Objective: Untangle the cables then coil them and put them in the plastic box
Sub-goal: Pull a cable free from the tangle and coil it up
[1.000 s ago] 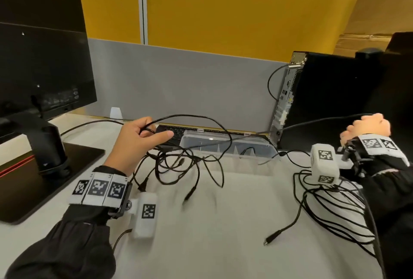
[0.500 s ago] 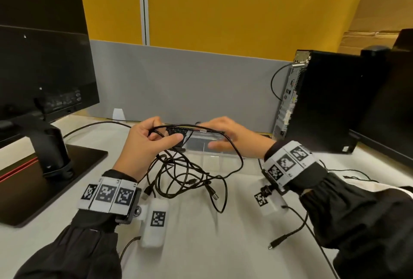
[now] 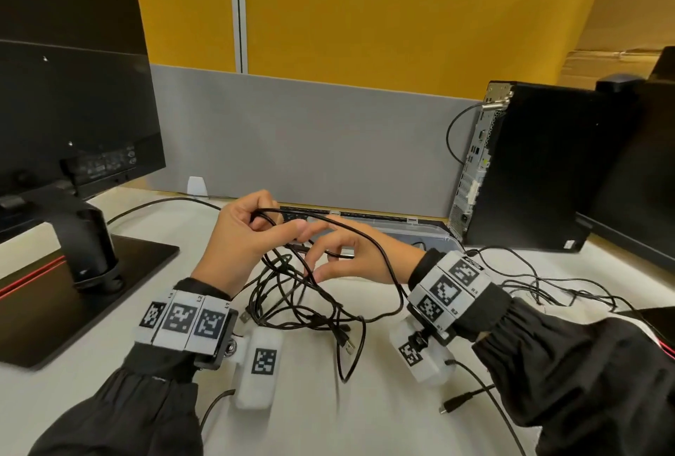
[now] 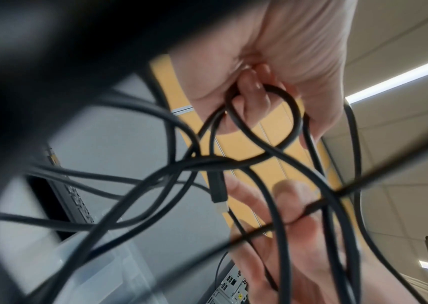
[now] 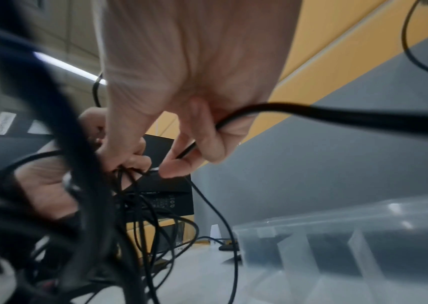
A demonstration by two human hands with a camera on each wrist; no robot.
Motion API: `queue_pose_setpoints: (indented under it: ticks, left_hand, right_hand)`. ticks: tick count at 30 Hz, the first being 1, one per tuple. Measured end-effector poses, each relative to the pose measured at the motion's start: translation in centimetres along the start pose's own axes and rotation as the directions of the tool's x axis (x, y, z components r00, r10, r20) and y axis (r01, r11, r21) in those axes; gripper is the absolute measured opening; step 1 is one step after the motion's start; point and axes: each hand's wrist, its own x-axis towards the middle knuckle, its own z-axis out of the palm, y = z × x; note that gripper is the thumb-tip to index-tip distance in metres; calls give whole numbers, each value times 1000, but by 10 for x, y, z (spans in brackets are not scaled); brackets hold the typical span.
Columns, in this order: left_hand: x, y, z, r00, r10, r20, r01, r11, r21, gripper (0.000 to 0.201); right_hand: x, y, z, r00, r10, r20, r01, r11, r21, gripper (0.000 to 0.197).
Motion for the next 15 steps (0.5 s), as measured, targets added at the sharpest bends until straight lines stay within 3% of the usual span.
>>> queue_pose_setpoints:
  ticks: [3, 6, 8, 9, 12, 13, 14, 15]
  left_hand:
    - [2, 0, -5, 1000, -13, -8, 13, 1000, -2, 33]
    - [5, 0, -10, 998, -6, -68, 7, 1000, 12, 38]
    - [5, 0, -11, 995, -22, -101, 24, 999, 23, 35]
    - [5, 0, -12, 993, -33, -117, 37, 999, 26, 34]
    - [7, -2, -18, 982, -69, -175, 79, 995, 55, 33]
    - [8, -4, -21, 980, -81, -184, 95, 993, 67, 32]
    - [8, -5, -22, 978, -94, -185, 109, 991, 75, 31]
    - [8, -6, -22, 977, -104, -184, 121, 989, 84, 29]
  right_hand:
    - [-11, 0, -17, 978, 91, -186, -95, 995, -13, 11]
    - [-37, 15, -60, 840, 246, -483, -228, 969, 97, 15]
    - [-61, 27, -91, 667, 302, -681, -308, 944, 117, 10]
    - [-75, 34, -106, 544, 328, -772, -333, 929, 160, 11]
    - [-123, 49, -147, 86, 383, -920, -307, 888, 341, 17]
    - [-139, 52, -158, -4, 321, -947, -397, 869, 296, 15]
    - [-154, 53, -167, -8, 255, -967, -538, 814, 219, 15]
    - [-166, 53, -171, 47, 236, -971, -639, 754, 152, 14]
